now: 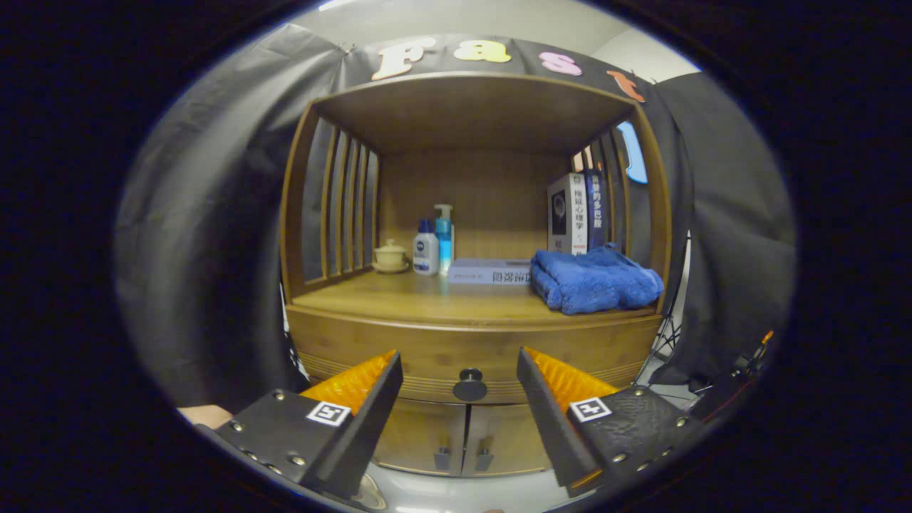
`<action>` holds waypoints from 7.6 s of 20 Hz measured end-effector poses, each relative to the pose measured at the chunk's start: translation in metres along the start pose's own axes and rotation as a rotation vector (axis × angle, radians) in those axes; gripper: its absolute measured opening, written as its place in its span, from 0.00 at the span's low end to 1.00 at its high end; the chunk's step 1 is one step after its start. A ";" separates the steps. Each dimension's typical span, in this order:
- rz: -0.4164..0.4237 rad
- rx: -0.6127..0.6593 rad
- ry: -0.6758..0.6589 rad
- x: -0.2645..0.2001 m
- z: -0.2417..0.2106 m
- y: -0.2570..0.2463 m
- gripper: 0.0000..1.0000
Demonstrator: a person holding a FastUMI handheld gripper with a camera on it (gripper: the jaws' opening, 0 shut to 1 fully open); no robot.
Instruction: Pull open the drawer, take out the items inside it, and place them on the countertop above the cabinet.
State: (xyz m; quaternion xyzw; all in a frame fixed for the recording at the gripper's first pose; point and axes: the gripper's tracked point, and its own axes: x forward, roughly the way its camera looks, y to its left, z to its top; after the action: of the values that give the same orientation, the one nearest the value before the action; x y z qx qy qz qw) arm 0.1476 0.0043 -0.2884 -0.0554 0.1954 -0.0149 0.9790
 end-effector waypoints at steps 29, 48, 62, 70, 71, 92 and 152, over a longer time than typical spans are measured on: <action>-0.054 0.076 0.194 0.028 -0.078 -0.001 0.29; -0.053 0.114 0.272 -0.075 -0.092 0.002 0.28; -0.040 0.103 0.333 -0.104 -0.109 0.001 0.32; -0.066 0.130 0.188 -0.150 -0.031 -0.011 0.42; -0.065 0.129 0.156 -0.151 -0.016 -0.013 0.42; 0.031 -0.033 0.692 0.031 -0.051 -0.001 0.42; -0.069 0.137 0.409 0.140 0.060 -0.003 0.32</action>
State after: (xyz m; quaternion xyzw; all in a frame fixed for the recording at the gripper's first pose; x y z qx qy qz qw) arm 0.3001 0.0006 -0.2862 0.0086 0.3863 -0.0726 0.9195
